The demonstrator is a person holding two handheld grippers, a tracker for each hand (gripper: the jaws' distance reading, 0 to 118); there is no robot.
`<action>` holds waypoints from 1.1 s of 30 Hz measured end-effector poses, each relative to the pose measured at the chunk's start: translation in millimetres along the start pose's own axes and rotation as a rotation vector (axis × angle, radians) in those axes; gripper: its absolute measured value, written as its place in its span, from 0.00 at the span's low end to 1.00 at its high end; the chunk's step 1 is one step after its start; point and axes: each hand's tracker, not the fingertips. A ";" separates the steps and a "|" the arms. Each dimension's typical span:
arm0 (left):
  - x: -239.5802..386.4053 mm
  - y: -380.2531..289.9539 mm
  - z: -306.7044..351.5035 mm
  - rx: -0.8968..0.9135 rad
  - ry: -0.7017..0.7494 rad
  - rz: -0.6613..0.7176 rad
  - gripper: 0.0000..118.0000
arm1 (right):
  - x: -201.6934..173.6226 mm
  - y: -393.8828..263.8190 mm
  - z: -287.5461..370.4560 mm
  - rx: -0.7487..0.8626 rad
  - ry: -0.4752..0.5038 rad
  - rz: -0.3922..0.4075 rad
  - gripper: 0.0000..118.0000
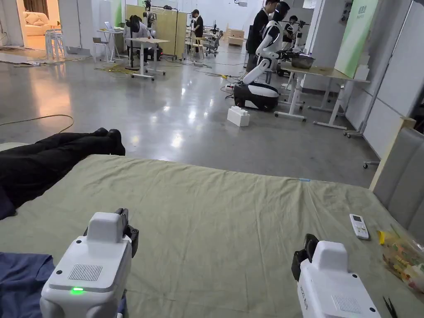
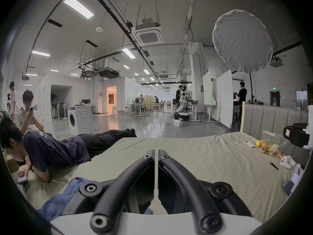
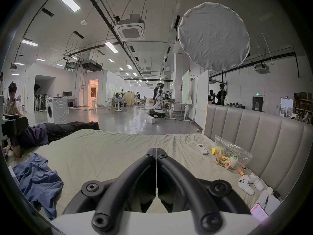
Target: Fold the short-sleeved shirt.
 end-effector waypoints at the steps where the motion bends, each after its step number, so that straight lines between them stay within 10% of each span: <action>1: -0.3 0.1 0.1 0.000 0.000 0.002 0.03 | -0.1 0.2 -0.2 0.000 0.000 0.001 0.01; 27: -3.1 3.6 -2.0 -0.011 -0.004 -0.037 0.03 | 1.1 -2.8 -3.7 -0.020 0.002 0.068 0.01; 33: -32.1 -0.9 -7.8 -0.049 -0.063 0.441 0.03 | 23.6 2.3 -1.3 -0.046 -0.035 -0.342 0.01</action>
